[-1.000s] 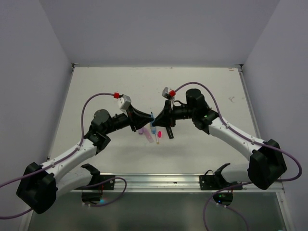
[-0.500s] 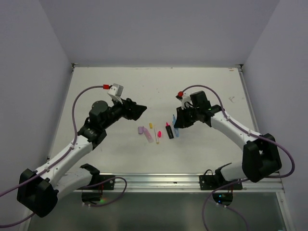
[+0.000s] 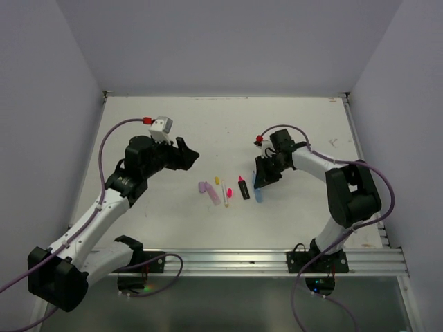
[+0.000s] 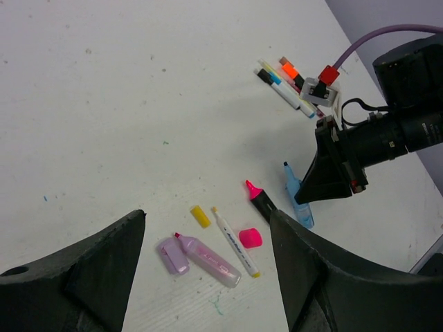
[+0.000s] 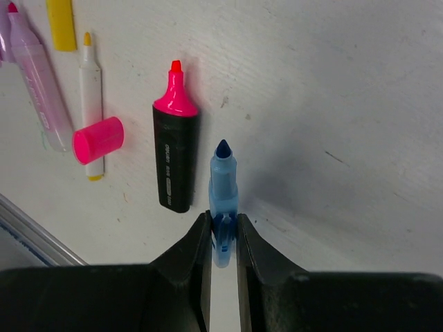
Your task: Open the pen caps
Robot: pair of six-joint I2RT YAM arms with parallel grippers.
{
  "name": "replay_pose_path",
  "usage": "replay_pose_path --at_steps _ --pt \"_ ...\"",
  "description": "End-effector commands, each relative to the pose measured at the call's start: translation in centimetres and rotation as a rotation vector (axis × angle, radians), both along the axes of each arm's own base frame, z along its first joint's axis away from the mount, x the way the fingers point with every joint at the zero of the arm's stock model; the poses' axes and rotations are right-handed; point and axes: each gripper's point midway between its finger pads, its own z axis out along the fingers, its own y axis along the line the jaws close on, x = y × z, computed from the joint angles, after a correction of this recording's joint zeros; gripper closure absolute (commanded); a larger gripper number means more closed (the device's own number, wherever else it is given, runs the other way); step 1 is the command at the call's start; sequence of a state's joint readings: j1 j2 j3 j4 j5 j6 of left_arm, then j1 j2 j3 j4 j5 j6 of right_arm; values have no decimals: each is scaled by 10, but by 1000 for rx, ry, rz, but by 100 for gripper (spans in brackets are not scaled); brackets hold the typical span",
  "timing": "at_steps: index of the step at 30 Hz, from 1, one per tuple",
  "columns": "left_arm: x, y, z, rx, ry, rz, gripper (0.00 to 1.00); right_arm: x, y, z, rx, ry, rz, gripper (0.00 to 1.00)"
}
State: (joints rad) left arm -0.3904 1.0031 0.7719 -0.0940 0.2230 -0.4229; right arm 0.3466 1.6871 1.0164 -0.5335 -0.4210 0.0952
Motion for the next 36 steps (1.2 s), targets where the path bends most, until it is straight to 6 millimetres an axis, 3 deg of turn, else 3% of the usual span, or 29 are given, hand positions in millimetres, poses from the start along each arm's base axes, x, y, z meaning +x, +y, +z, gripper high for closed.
replay_pose_path --at_steps 1,3,5,10,14,16,22,27,31,36 --pt "1 5 14 39 -40 -6 24 8 22 8 116 10 41 90" --pt "2 8 11 48 -37 9 24 9 29 6 150 28 41 86" --pt "2 9 10 51 -33 15 24 13 29 4 148 38 34 73" --pt "3 15 13 61 -32 49 24 26 13 3 59 -7 -26 58" --pt "9 31 12 90 -11 147 23 43 -3 19 -21 -82 -80 40" --pt "9 35 9 109 2 163 23 54 -13 30 -74 -149 -119 36" --pt "8 45 7 158 -1 190 16 98 -52 45 -284 -313 -228 35" --pt "12 74 -10 224 -10 338 5 133 -79 47 -397 -377 -274 36" --pt "11 80 -15 251 1 357 1 153 -90 41 -440 -381 -288 36" --pt "13 89 -15 277 -4 398 0 164 -92 19 -441 -335 -274 40"
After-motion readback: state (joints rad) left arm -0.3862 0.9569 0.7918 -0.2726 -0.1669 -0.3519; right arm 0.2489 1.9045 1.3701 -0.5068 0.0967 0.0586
